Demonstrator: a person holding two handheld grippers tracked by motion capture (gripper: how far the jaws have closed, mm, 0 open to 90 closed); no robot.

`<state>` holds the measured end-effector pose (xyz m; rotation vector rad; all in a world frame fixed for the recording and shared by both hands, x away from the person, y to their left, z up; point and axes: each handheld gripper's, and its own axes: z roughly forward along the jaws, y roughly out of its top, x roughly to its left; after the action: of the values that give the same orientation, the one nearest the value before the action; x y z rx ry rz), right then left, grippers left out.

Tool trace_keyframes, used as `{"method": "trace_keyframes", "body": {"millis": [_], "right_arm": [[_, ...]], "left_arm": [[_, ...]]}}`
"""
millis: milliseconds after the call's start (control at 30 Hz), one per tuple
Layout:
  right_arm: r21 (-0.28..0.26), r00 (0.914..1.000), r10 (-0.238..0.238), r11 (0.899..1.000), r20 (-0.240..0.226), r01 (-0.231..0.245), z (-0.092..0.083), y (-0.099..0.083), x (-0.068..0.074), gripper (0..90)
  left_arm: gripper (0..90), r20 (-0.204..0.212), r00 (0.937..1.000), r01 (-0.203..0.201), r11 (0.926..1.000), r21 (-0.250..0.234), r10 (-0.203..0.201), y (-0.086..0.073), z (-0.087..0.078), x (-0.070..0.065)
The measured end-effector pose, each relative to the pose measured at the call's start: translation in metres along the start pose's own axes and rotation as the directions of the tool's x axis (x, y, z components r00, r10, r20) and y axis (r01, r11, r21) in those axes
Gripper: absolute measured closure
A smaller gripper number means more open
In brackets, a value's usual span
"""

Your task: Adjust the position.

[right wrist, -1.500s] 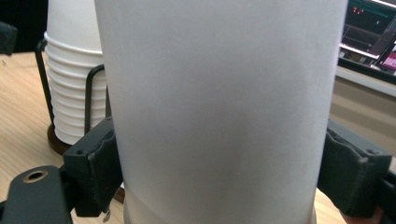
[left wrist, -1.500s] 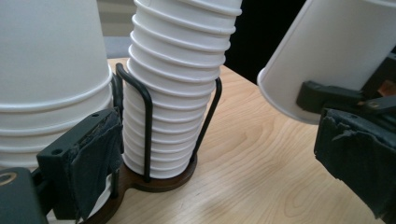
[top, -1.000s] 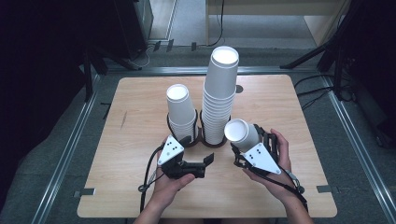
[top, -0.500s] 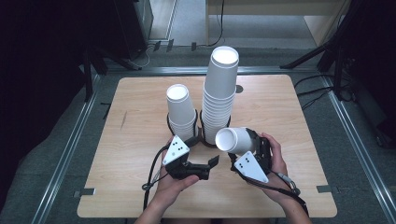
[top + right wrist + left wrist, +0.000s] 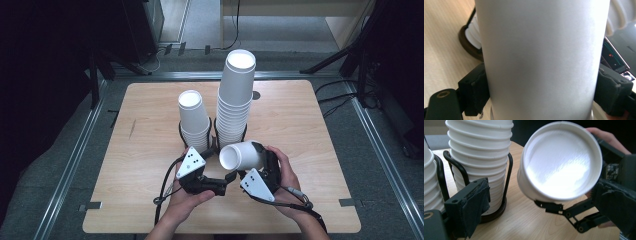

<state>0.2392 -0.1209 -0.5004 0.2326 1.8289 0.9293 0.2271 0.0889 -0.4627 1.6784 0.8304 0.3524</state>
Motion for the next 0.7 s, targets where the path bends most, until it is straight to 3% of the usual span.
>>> {"method": "trace_keyframes", "body": {"millis": [300,700], "right_arm": [[-0.022,0.9981,-0.038,0.999,-0.048,0.037,0.001,0.002,0.009,12.9],[-0.052,0.9950,-0.064,0.997,-0.076,0.060,0.000,0.004,0.013,12.9]], "left_arm": [[5.9,0.027,0.9996,0.001,0.9998,0.019,-0.001,0.000,0.001,0.000],[13.5,0.016,0.9999,0.003,0.9991,0.042,-0.003,0.001,0.003,-0.005]]}}
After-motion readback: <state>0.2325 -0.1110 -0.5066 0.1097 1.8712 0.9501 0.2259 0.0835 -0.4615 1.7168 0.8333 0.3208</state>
